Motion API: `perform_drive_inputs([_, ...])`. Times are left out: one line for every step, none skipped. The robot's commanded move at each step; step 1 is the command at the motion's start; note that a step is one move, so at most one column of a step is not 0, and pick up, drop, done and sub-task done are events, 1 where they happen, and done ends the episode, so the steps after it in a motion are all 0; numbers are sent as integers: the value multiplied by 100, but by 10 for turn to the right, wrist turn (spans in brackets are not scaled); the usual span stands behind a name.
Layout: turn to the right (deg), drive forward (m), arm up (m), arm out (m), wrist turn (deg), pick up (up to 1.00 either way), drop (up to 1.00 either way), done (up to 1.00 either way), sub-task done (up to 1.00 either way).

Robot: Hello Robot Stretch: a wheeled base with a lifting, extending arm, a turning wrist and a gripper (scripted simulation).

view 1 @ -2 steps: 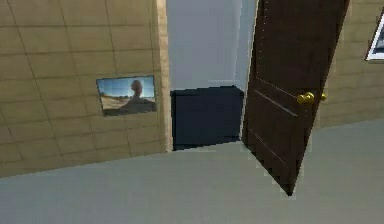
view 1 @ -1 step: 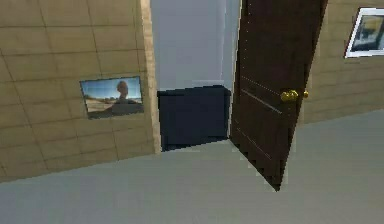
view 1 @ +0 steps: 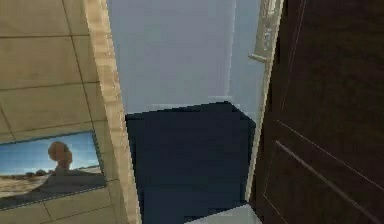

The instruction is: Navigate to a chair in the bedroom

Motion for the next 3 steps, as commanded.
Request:
perform_drive_inputs([0,95,0,0,0,0,0,0,0])
perform_drive_inputs([-120,0,0,0,0,0,0,0,0])
perform_drive_inputs([0,30,0,0,0,0,0,0,0])
